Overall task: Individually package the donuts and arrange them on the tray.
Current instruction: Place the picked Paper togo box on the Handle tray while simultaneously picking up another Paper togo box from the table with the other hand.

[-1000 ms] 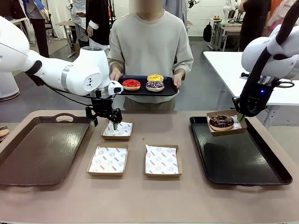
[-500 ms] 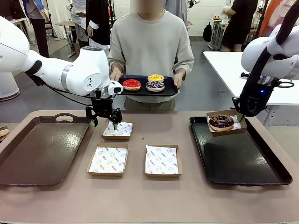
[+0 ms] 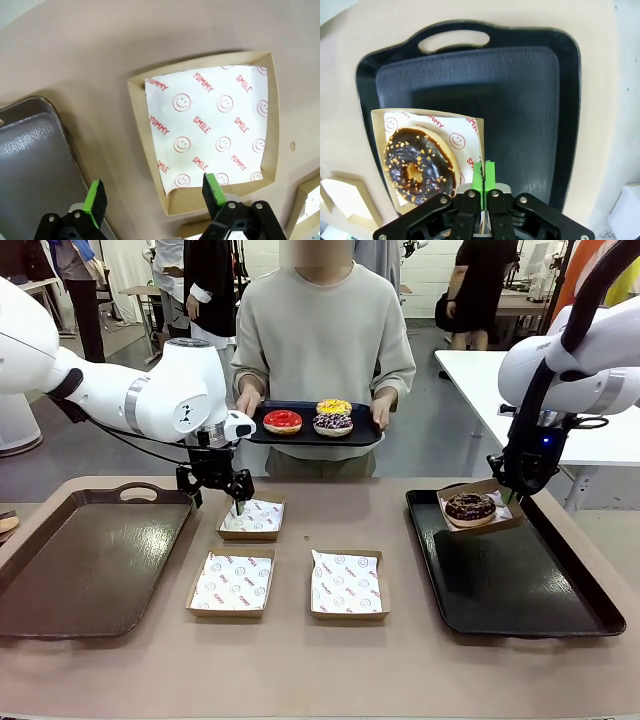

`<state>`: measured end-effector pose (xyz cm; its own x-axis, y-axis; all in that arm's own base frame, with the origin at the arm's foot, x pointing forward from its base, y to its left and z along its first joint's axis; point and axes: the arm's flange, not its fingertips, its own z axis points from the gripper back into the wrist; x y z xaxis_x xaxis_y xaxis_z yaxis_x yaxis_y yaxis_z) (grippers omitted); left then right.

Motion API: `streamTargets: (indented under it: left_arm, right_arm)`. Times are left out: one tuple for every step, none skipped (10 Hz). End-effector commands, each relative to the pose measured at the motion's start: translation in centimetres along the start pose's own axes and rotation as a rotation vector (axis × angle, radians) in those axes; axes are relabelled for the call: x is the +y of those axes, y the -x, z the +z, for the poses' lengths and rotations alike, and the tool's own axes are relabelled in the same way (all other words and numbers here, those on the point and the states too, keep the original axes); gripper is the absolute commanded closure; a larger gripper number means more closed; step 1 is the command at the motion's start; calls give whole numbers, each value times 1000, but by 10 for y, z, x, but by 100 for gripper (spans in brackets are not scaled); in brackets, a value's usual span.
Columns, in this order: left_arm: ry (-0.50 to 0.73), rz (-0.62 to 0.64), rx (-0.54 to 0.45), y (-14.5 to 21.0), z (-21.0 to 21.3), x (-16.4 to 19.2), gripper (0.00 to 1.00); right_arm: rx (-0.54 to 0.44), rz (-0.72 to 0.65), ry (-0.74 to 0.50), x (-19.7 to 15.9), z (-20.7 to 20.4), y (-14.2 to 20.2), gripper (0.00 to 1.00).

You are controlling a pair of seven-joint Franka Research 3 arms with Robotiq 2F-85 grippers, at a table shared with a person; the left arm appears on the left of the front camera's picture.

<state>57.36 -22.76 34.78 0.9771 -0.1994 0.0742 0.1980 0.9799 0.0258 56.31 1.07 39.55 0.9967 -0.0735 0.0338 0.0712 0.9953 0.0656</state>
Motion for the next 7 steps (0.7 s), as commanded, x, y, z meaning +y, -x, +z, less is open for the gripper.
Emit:
streamTargets:
  left_arm:
    - [6, 43, 12, -14, 0, 5, 0]
    - [9, 49, 16, -17, -1, 6, 0]
    - [12, 52, 18, -20, -3, 5, 0]
    - [13, 53, 21, -22, -5, 4, 0]
    - [13, 52, 24, -24, -6, 3, 0]
    - [8, 52, 33, -26, -9, 1, 0]
    - [6, 55, 36, -29, -11, -1, 0]
  right_arm:
    - [3, 0, -4, -6, -5, -20, 99]
    - [7, -8, -15, -11, -10, -24, 99]
    - [3, -4, -26, -16, -13, -27, 99]
    - [2, -12, -36, -22, -16, -30, 99]
    - [4, -5, -53, -27, -19, -32, 99]
    - [13, 4, -65, -31, -23, -32, 99]
    - [18, 3, -71, -33, -27, -33, 99]
